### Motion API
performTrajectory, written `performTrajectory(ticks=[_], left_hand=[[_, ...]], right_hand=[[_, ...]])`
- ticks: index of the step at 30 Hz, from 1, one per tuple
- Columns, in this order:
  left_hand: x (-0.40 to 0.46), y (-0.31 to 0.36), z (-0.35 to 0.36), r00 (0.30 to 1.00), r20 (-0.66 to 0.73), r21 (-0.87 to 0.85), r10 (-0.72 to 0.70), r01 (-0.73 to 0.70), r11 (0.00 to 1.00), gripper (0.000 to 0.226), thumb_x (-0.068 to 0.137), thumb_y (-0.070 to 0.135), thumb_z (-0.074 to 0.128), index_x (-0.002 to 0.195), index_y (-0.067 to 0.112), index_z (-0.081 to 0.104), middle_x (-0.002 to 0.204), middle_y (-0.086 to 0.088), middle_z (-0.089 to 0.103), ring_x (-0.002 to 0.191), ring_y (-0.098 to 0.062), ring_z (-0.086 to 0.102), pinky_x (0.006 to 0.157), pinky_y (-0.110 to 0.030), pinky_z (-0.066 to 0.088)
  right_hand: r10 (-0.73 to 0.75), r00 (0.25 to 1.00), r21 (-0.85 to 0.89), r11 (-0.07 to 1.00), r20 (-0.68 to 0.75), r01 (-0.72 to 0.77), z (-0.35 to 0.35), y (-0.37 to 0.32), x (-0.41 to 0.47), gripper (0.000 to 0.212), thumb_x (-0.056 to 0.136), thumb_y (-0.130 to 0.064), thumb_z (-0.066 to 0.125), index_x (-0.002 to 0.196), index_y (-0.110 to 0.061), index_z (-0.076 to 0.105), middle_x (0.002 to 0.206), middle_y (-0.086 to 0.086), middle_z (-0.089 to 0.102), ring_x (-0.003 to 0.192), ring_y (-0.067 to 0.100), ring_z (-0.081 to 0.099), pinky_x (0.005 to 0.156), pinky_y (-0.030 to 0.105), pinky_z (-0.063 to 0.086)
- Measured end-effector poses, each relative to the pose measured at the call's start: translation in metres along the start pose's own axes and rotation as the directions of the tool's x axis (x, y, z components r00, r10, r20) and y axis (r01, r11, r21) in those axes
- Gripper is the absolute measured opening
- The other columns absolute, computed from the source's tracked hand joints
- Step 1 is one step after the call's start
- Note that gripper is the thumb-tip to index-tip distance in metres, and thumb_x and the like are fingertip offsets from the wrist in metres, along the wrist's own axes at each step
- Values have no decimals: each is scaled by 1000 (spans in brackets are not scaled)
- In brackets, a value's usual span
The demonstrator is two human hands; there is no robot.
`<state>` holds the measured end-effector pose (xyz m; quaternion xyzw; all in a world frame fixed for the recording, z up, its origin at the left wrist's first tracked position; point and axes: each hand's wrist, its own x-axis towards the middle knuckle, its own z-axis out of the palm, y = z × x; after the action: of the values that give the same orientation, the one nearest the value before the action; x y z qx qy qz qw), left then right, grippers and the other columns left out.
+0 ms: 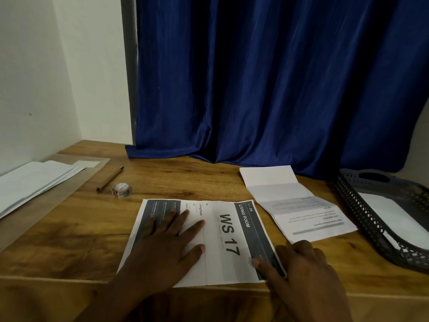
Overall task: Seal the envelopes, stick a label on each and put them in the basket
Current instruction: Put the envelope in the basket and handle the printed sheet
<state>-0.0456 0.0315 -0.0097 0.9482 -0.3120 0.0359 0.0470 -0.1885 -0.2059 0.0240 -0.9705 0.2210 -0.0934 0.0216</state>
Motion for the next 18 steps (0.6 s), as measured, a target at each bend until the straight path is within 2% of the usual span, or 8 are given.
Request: performTrajectory(ticks=[3,6,8,10,12,14,18], left_hand=[[0,0,-1,1000,-3,5,5,-5,1000,76,74,80,-18,147,60,-19,168,11,-14,154,-17,-20,124,-52,-11],[0,0,-2,1000,-1,-3,2,-2,1000,80,73,80,-18,150,59,-13,169,11,-12,154,-17,-18,123,-51,-12],[0,0,-2,1000,1,-10,1,-1,1000,80,73,81,-17,150,60,-13,169,11,-12,154,-17,-18,123,-50,-14],[1,-1,0,1000,-3,-6,0,0,1000,79,74,81,-16,150,60,-12,169,11,-11,154,-18,-17,122,-50,-15],[2,-1,1,1000,-6,-1,-1,1,1000,79,75,82,-16,151,59,-12,169,11,-11,154,-18,-17,122,-50,-15],[2,-1,2,1000,-8,-1,-3,3,1000,78,76,82,-15,151,58,-12,169,11,-11,154,-18,-17,121,-50,-16],[1,-2,1,1000,3,0,-4,4,1000,71,84,80,-8,151,58,-12,169,10,-11,154,-19,-18,122,-51,-16]], right_hand=[[15,999,24,1000,46,-16,0,-4,1,82,71,-95,25,128,-43,55,136,-10,50,123,12,46,98,30,50],[1,999,158,987,38,-7,1,-6,2,64,77,-87,45,124,-45,56,132,-13,52,119,8,47,94,27,50],[13,1000,320,947,-4,-11,0,-7,2,46,78,-77,58,112,-46,55,116,-18,59,105,4,54,88,26,54],[47,999,504,863,-2,-40,-2,-10,3,37,79,-68,66,104,-45,52,95,-18,68,87,2,63,80,29,59],[49,998,686,724,44,-66,-6,-14,3,40,78,-64,70,106,-45,50,82,-21,74,76,0,71,70,27,61],[23,996,813,576,91,-87,-12,-18,2,52,69,-68,70,112,-45,50,83,-27,74,77,-11,69,61,20,58],[-119,976,913,390,181,-121,-17,-28,2,73,61,-69,72,125,-43,50,96,-20,77,87,-3,73,62,17,58]])
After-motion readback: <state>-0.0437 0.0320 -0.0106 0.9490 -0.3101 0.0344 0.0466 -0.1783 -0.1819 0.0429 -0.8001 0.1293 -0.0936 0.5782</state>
